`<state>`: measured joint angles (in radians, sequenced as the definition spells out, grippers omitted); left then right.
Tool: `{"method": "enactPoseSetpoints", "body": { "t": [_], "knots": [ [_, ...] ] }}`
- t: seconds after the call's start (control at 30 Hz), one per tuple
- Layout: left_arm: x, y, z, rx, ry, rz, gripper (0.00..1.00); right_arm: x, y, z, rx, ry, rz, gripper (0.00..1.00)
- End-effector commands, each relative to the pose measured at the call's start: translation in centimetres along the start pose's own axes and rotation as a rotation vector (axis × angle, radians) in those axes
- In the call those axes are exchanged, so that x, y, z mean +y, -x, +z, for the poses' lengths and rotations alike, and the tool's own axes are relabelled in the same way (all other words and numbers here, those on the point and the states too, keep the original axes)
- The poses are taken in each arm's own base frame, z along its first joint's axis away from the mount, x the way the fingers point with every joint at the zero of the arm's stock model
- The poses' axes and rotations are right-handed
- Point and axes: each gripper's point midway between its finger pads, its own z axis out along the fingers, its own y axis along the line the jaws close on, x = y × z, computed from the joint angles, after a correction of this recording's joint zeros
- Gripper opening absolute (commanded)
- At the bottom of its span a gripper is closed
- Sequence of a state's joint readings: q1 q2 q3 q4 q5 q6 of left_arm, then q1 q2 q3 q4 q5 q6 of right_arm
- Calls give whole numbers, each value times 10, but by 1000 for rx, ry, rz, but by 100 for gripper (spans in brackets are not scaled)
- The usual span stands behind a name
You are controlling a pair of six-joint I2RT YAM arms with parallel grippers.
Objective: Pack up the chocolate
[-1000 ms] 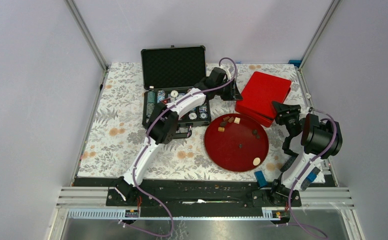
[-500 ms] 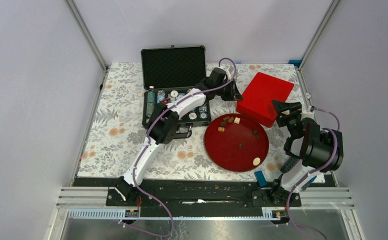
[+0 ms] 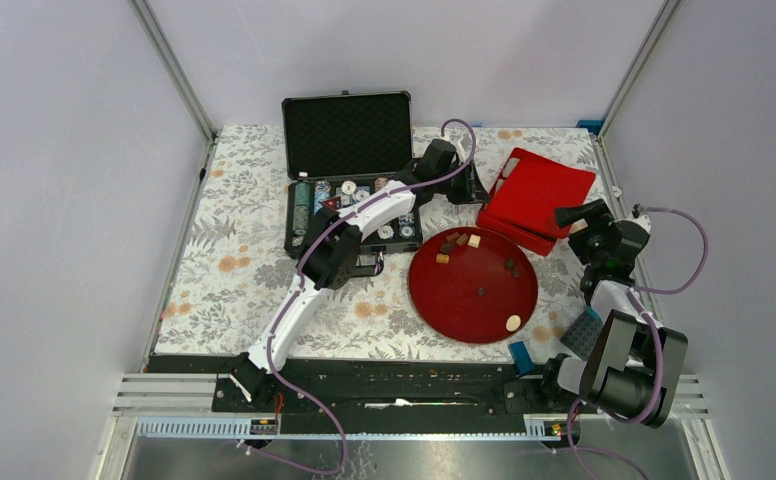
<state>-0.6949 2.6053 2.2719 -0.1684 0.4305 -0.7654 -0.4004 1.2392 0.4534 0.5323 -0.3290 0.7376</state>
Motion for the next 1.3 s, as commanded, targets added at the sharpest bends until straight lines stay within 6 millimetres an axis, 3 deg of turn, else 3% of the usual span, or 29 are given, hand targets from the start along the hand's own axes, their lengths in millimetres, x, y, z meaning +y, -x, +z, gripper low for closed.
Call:
{"method": "enactPoseSetpoints", "body": {
  "t": [0.0, 0.27, 0.43, 0.67, 1.1, 1.17, 1.27],
  "knots": [
    [-26, 7, 1, -25, -67, 41, 28, -19, -3, -1, 27, -96, -35, 100],
    [-28, 6, -1, -19, -72, 46, 30, -26, -1, -6, 19, -138, -76, 96],
    [-31, 7, -3, -22, -76, 53, 31, -16, -2, -5, 15, -88, -51, 77],
    [-31, 7, -7, -22, -69, 67, 32, 9, 4, -5, -15, 34, 16, 74],
    [-32, 5, -7, -15, -73, 70, 35, 21, -6, 21, 55, 153, 159, 58],
    [-32, 5, -8, -13, -73, 71, 36, 23, -7, 25, 57, 179, 206, 51],
    [-32, 4, -9, -9, -71, 74, 37, 24, -7, 26, 43, 210, 242, 32]
  ]
}}
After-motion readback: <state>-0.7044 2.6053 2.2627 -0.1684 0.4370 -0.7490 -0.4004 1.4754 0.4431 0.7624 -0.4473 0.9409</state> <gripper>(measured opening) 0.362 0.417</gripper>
